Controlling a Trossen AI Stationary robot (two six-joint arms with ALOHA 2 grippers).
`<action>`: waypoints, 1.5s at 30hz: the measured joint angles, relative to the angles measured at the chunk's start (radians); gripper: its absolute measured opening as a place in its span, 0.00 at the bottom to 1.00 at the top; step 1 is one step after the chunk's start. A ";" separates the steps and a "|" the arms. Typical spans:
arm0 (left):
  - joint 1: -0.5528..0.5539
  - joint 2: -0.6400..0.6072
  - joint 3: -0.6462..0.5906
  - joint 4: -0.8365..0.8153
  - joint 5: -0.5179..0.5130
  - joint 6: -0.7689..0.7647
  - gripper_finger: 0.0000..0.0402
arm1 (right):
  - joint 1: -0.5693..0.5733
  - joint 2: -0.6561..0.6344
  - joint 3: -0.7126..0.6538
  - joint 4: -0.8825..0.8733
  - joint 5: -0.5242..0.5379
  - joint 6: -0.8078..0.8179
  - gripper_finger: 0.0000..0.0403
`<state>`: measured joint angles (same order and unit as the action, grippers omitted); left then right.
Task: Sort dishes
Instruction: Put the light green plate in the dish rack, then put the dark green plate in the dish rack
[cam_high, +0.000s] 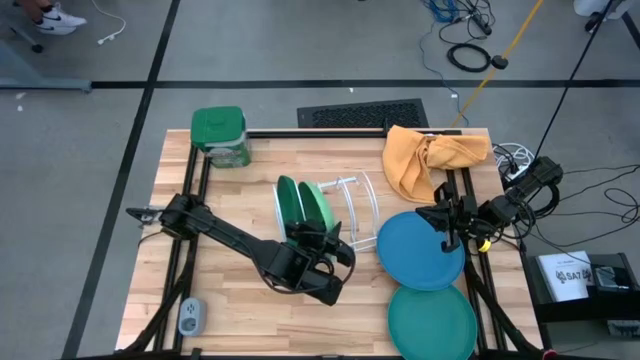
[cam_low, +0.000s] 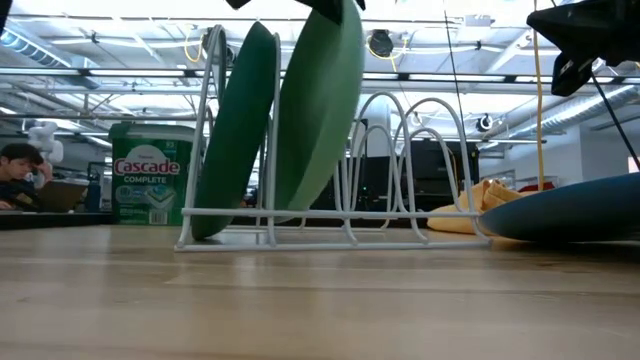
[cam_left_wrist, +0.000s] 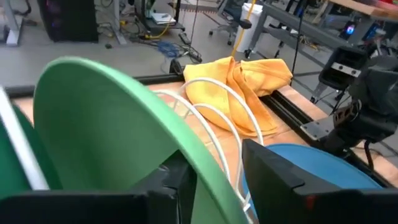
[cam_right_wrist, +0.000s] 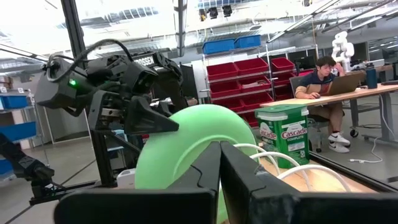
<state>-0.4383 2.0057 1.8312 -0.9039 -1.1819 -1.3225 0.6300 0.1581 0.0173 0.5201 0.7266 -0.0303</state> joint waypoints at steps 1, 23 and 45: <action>-0.005 -0.004 0.006 0.003 -0.001 0.036 0.32 | 0.000 0.000 0.000 0.000 0.000 0.000 0.01; 0.033 -0.106 0.012 -0.107 0.024 0.177 0.41 | 0.000 0.000 0.000 -0.022 -0.026 0.056 0.01; 0.056 -0.110 0.146 -0.095 0.103 0.589 0.44 | 0.000 0.000 0.000 -0.047 -0.049 0.120 0.01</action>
<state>-0.3822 1.8955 1.9770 -0.9988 -1.0787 -0.7340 0.6300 0.1585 0.0174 0.4728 0.6780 0.0895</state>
